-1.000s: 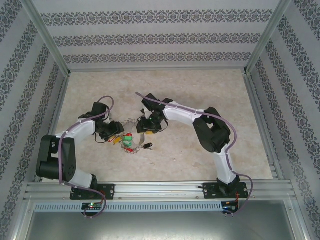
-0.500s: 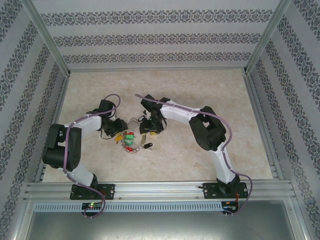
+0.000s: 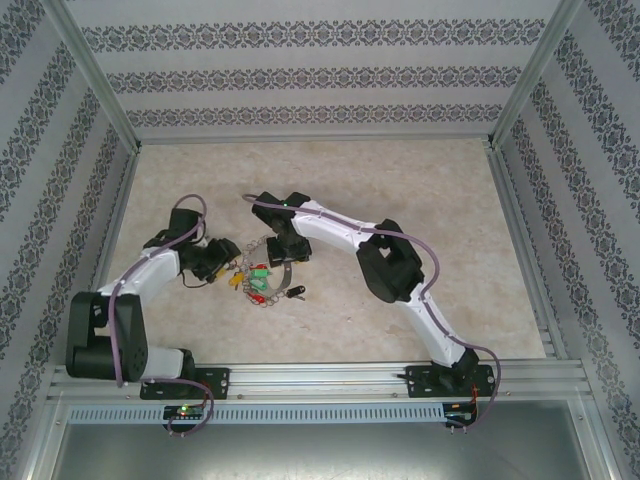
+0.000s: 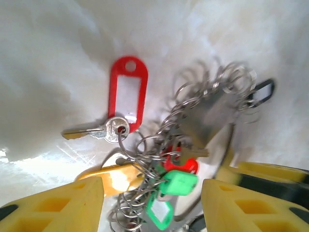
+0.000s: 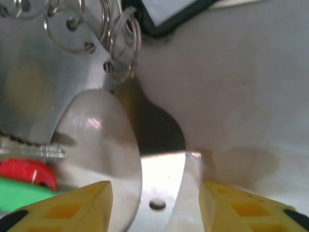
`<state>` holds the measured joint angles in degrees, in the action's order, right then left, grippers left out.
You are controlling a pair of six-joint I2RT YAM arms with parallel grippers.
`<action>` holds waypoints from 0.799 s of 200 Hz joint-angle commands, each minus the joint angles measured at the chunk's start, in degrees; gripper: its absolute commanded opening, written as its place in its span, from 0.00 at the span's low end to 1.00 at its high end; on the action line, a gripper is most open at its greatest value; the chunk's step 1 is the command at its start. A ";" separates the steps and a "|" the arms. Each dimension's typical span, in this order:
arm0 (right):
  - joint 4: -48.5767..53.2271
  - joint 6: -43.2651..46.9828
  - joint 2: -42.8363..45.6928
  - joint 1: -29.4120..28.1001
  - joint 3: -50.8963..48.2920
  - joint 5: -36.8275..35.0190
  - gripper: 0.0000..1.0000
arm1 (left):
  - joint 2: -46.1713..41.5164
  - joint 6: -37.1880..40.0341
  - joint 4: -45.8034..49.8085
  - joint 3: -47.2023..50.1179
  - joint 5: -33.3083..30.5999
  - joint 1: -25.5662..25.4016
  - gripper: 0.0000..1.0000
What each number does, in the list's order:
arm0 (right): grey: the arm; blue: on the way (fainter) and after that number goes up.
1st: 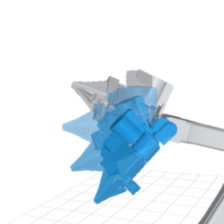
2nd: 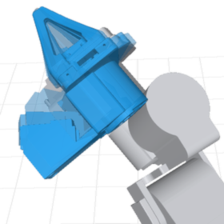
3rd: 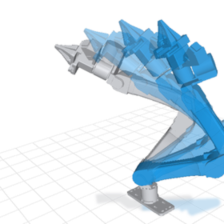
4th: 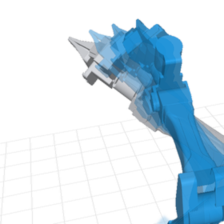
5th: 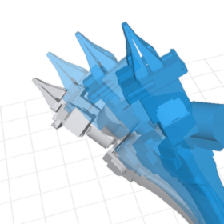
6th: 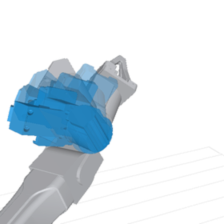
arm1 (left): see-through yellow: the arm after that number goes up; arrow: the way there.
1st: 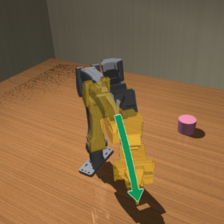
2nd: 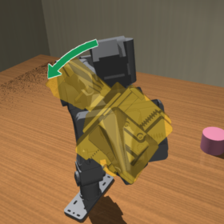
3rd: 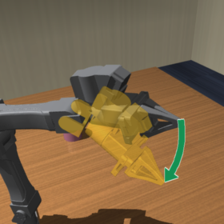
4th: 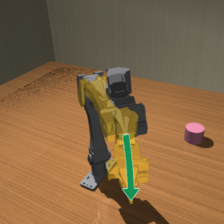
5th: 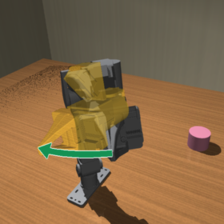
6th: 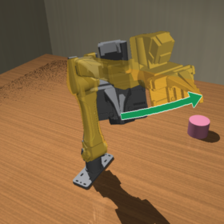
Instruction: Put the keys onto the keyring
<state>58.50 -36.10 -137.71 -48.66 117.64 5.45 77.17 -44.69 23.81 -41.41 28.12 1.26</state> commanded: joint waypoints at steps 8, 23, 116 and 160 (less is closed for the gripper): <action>9.37 0.22 -4.64 -1.30 6.88 -7.71 0.48 | -3.72 -1.13 4.79 -1.84 3.02 4.84 0.59; 12.40 0.65 -6.63 -1.34 8.75 -11.44 0.40 | -4.30 0.90 6.36 -2.36 1.46 7.34 0.60; 11.11 10.46 2.79 1.48 -4.82 -29.14 0.18 | -4.59 3.46 3.79 -0.02 -0.87 13.68 0.60; 5.59 17.39 13.93 6.74 -14.13 -33.63 0.15 | -4.52 1.63 -0.16 3.60 -0.07 13.68 0.60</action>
<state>64.93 -24.14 -130.37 -45.15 106.15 -20.88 73.36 -42.30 26.11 -39.40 27.46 14.39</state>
